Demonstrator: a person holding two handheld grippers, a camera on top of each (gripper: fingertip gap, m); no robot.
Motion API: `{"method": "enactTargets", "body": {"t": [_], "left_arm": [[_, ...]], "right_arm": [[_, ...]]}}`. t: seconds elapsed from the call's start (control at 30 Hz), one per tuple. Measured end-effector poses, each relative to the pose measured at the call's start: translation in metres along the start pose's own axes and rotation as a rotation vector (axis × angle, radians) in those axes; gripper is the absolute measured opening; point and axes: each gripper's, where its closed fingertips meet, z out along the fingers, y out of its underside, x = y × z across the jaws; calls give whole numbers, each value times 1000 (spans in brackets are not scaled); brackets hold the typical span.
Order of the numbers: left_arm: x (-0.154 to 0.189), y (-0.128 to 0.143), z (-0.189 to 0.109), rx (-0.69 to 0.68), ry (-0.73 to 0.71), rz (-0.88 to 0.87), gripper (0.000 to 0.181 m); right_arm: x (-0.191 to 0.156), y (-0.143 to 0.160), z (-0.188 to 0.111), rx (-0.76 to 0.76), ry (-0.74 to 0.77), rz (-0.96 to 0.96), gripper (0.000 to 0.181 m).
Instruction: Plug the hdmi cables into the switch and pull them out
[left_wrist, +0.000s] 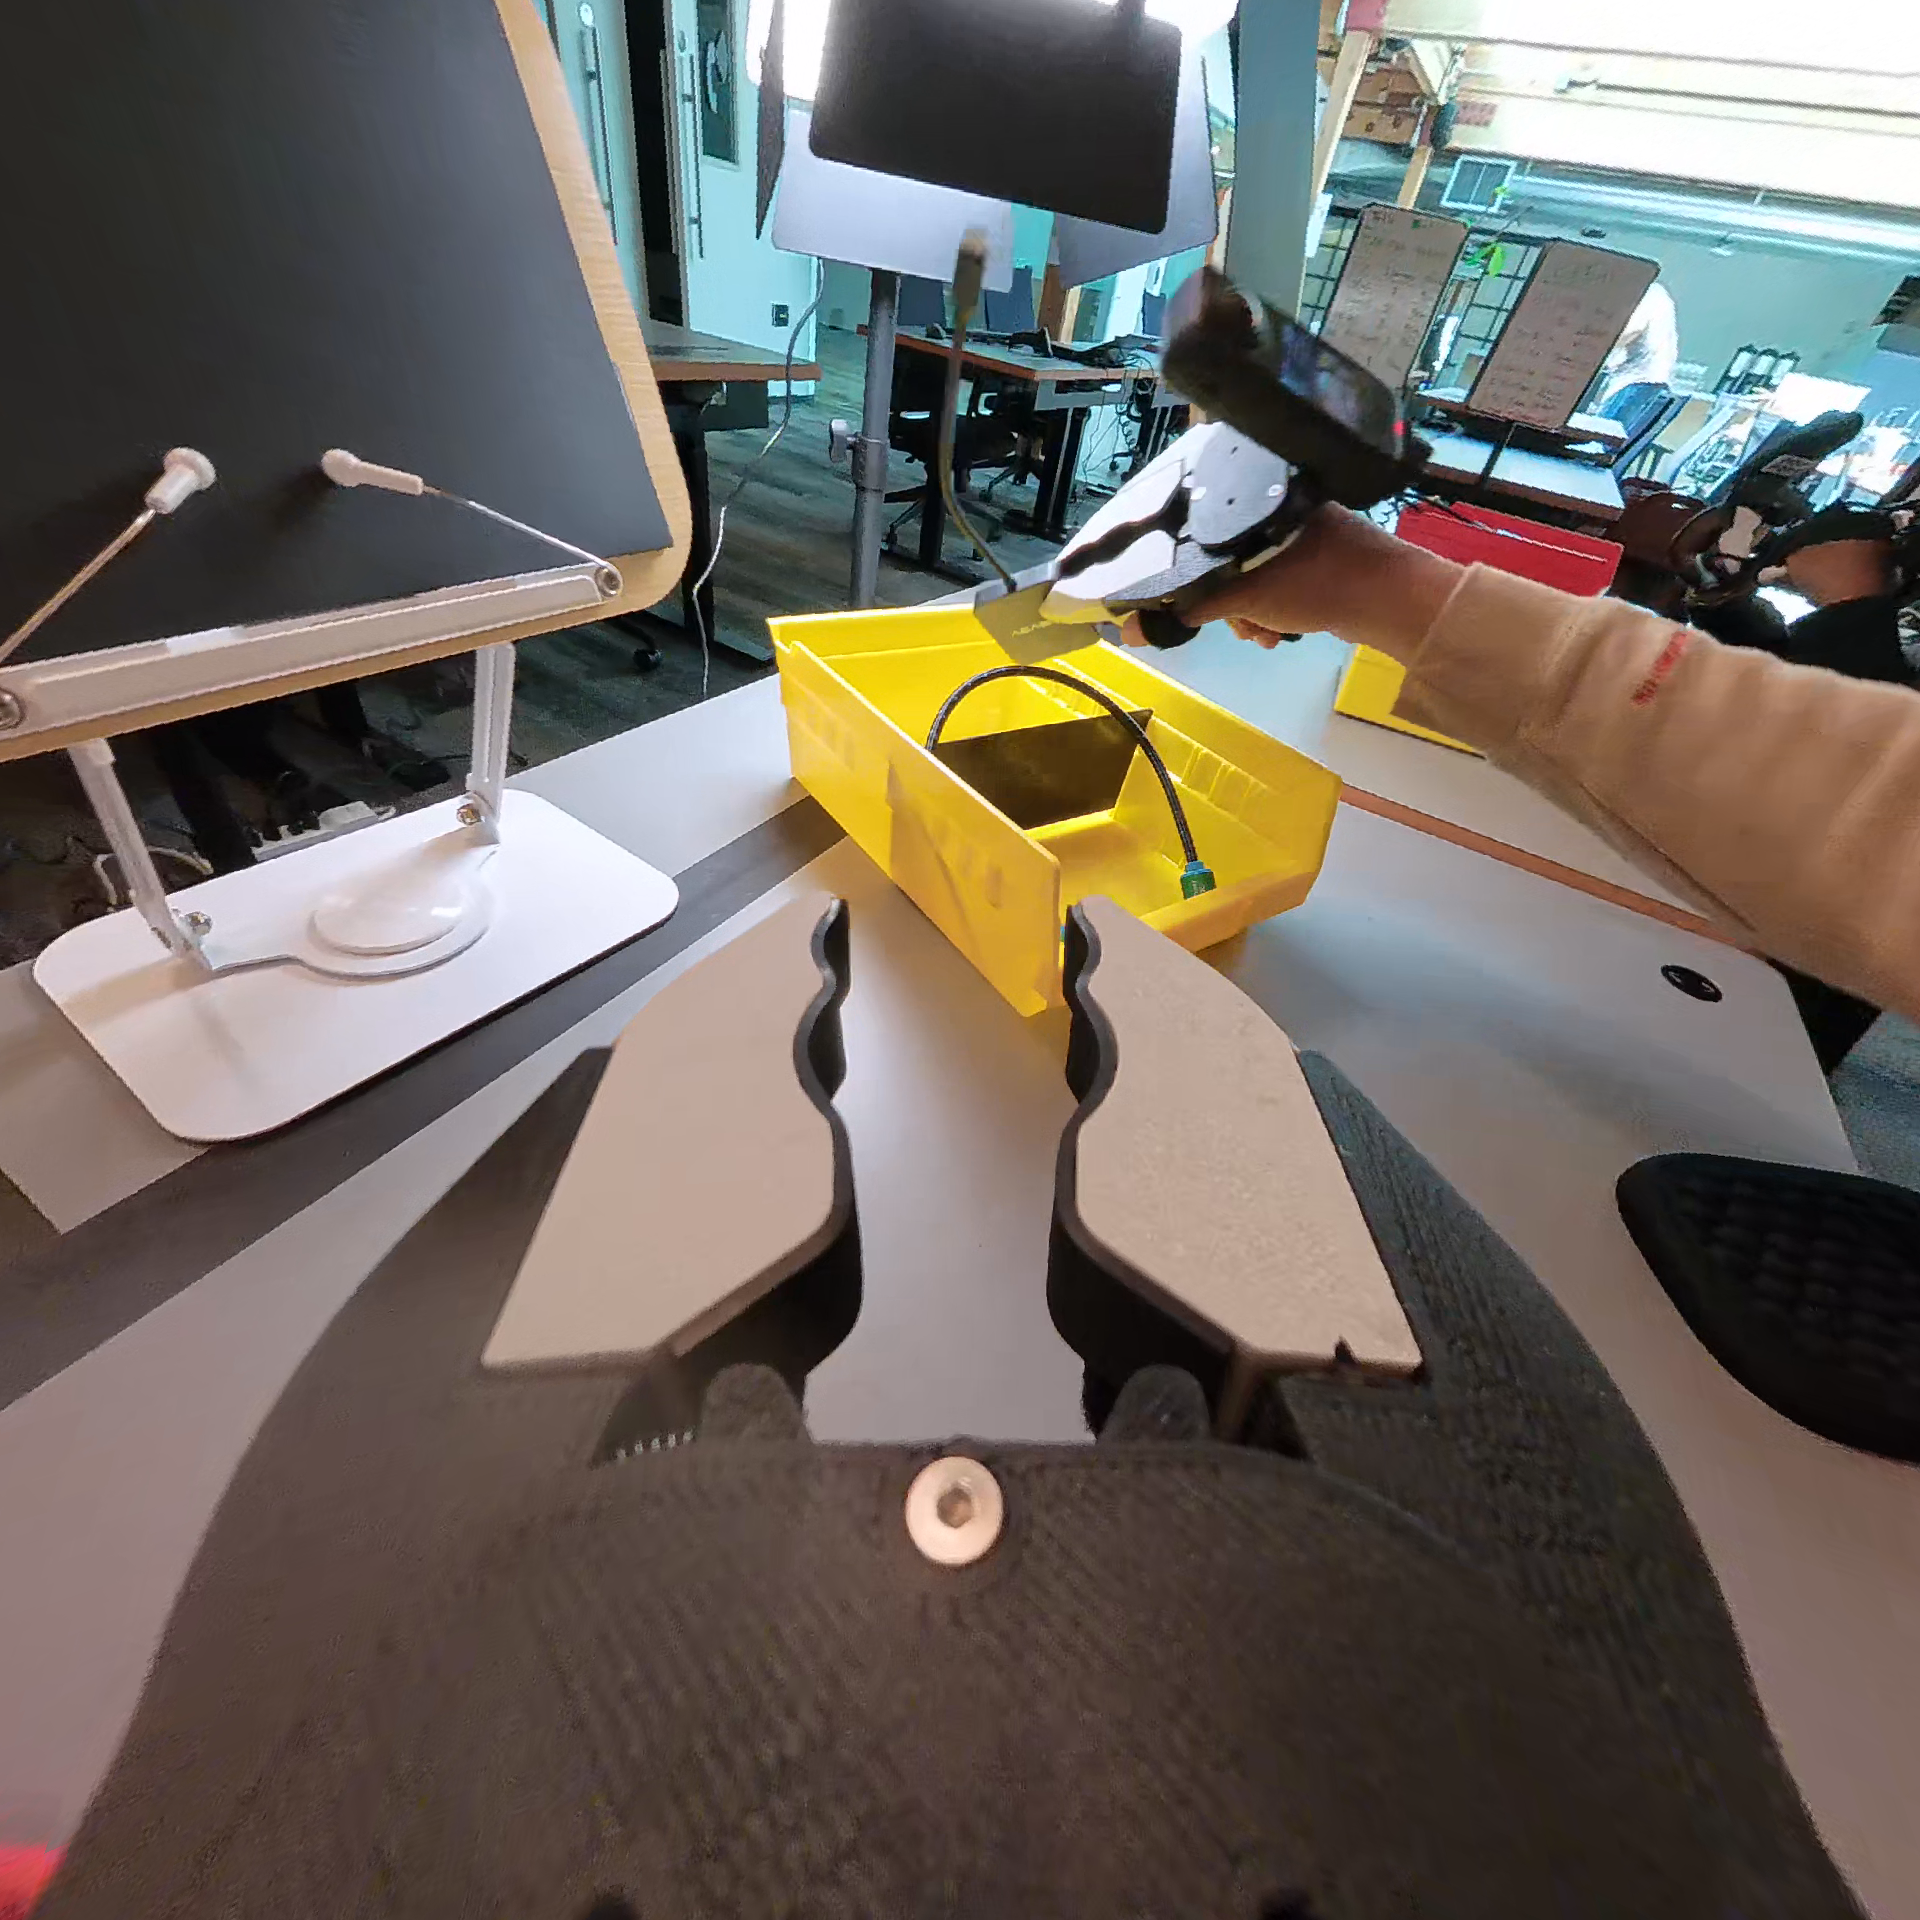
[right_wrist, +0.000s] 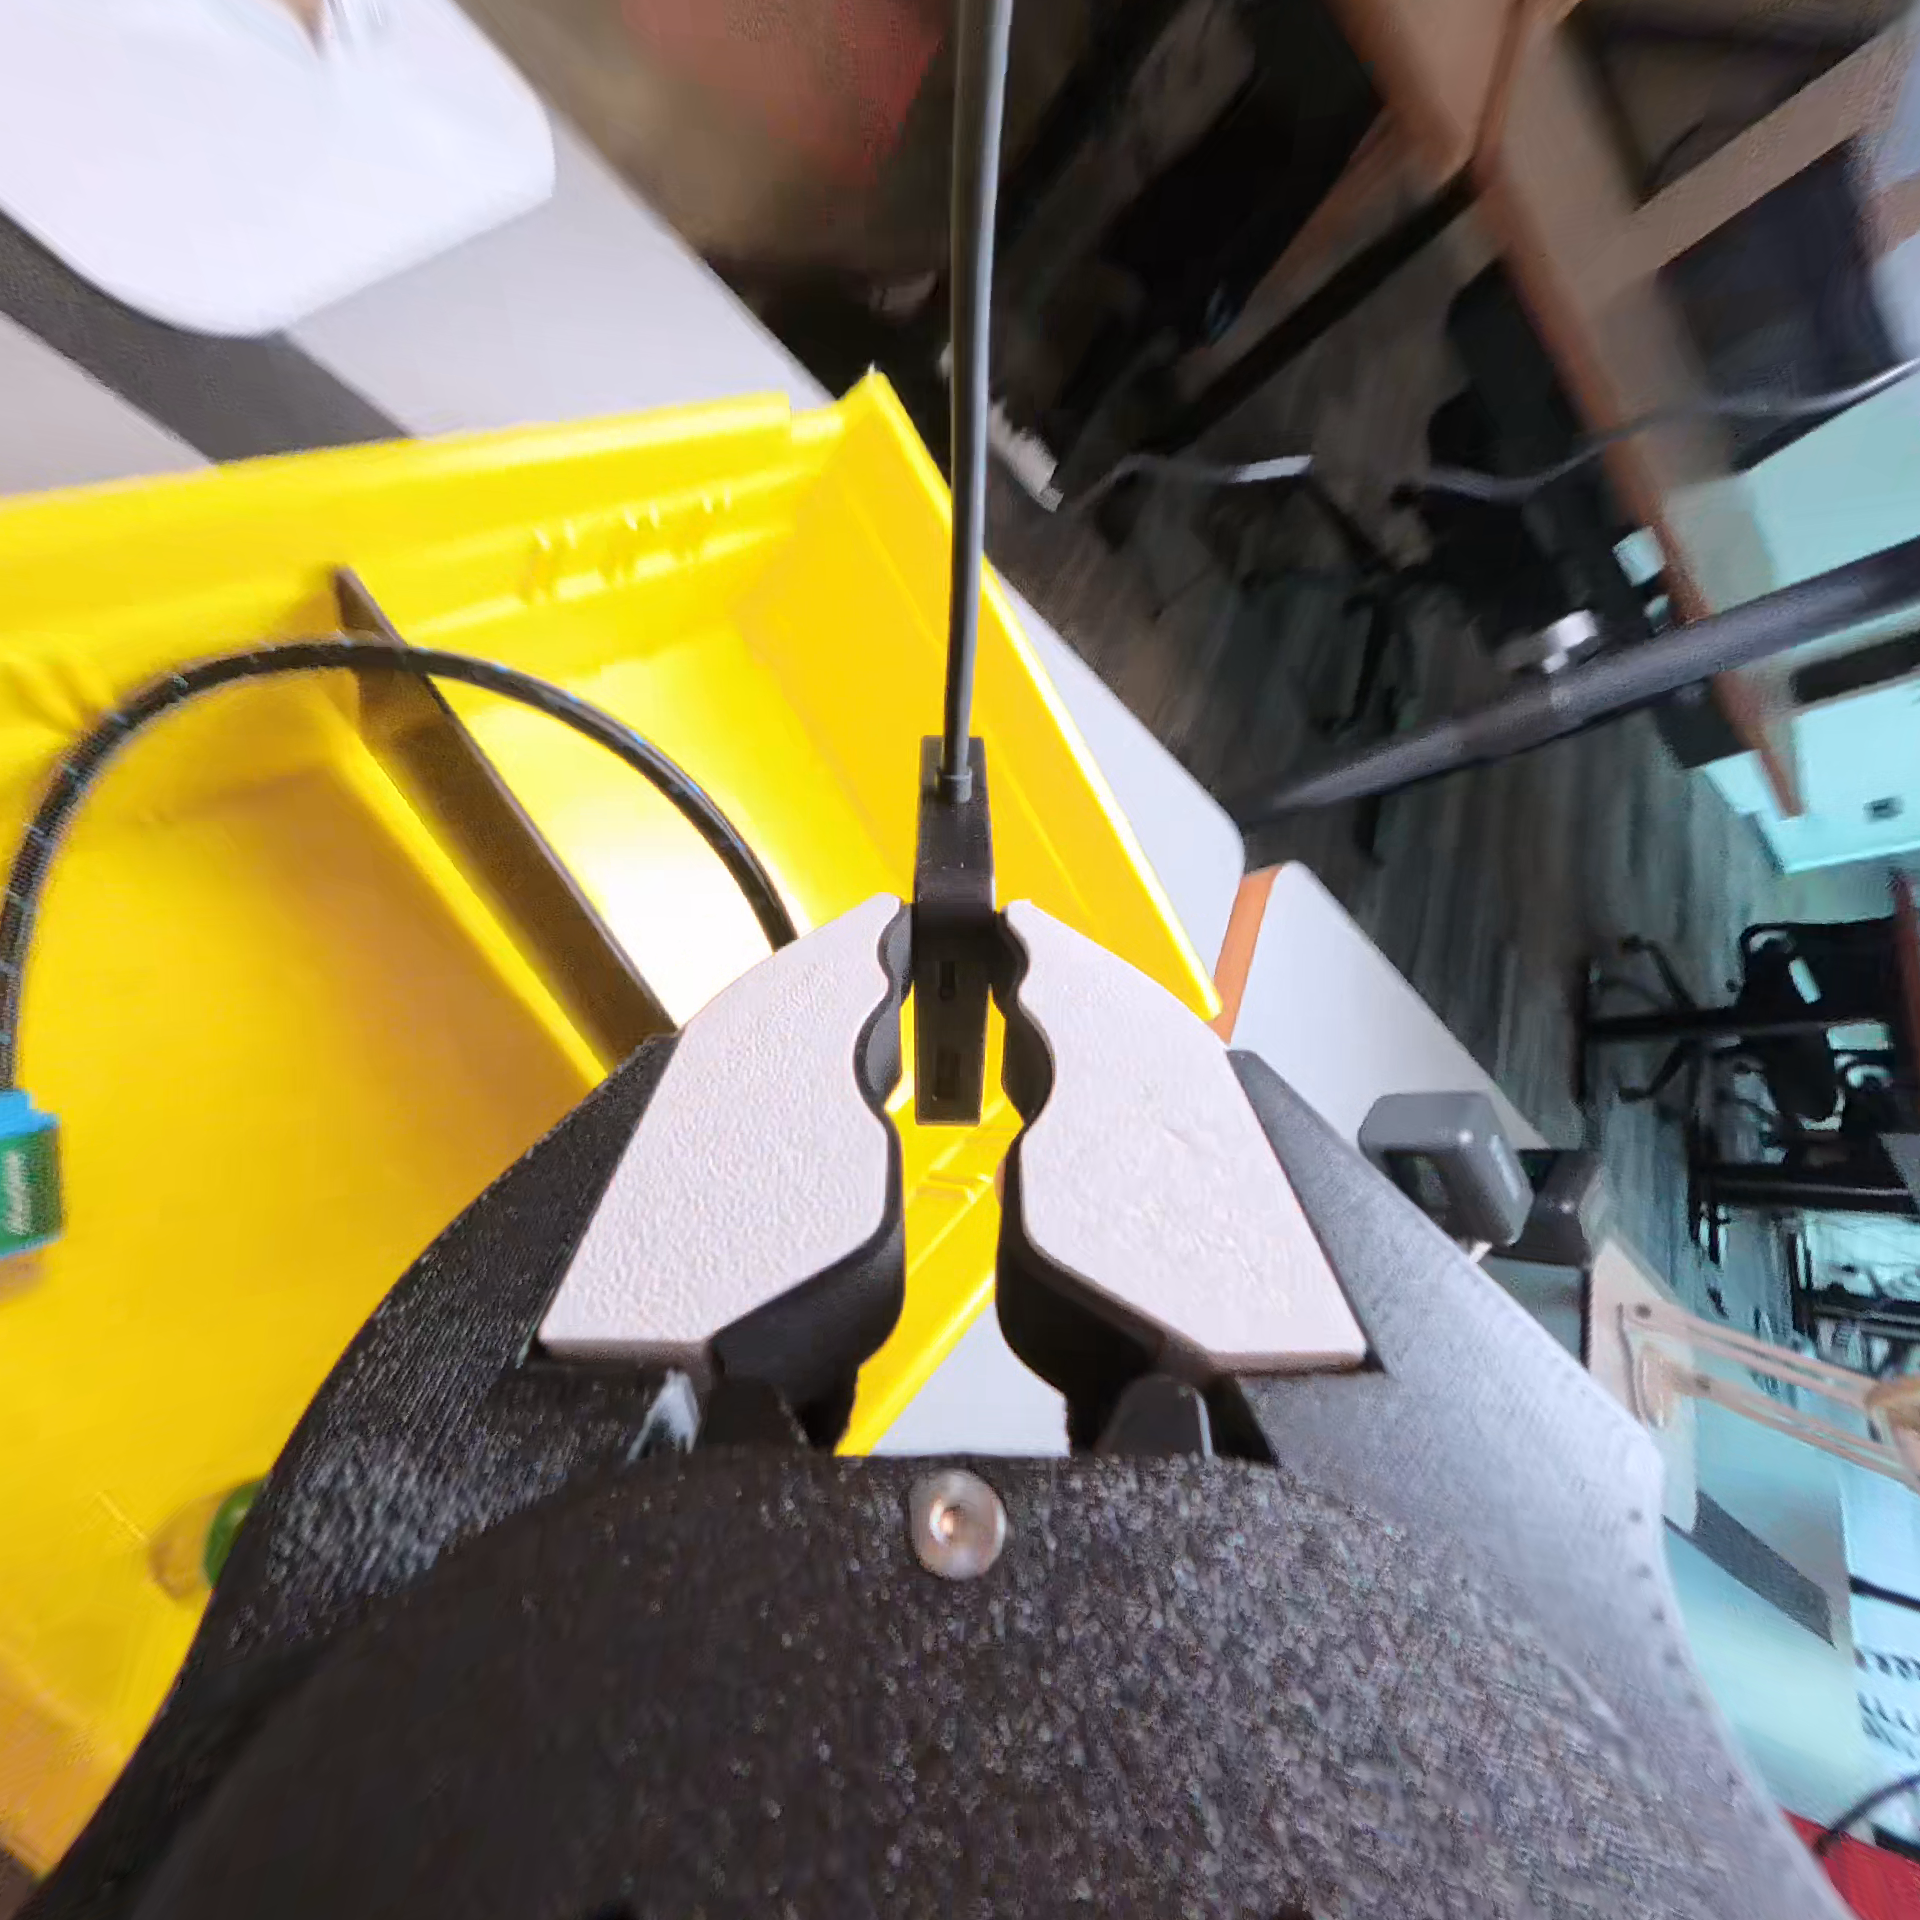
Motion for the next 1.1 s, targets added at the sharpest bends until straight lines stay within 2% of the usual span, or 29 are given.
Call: {"method": "enactTargets", "body": {"t": [0.1, 0.23, 0.43, 0.53, 0.6, 0.67, 0.77, 0.87, 0.97, 1.1], "left_arm": [[-9, 1, -4, -6, -21, -12, 39], [-24, 2, -13, -14, -77, -12, 39], [-38, -6, -27, 13, -119, -27, 39], [-43, -9, -34, 17, -136, -33, 39], [-49, -9, -40, 6, -155, -41, 40], [-57, -10, -48, 2, -187, -48, 40], [-70, -15, -66, 20, -229, -77, 40], [-87, -21, -90, 40, -307, -88, 40], [-106, -25, -120, 59, -388, -92, 39], [-132, -27, -162, 85, -511, -110, 39]], "right_arm": [[1, 20, 27, -128, -60, -48, 14], [-3, 40, 45, -256, -71, -128, 14], [1, 39, 46, -278, -73, -98, 18], [5, 26, 36, -213, -68, -50, 18], [4, 8, 24, -131, -75, 12, 21], [-6, -22, 3, 19, -107, 106, 22], [-33, -73, -47, 292, -180, 243, 24], [-72, -106, -103, 514, -277, 364, 23], [-121, -113, -138, 617, -348, 406, 23], [-201, -95, -148, 614, -447, 401, 25]]}}
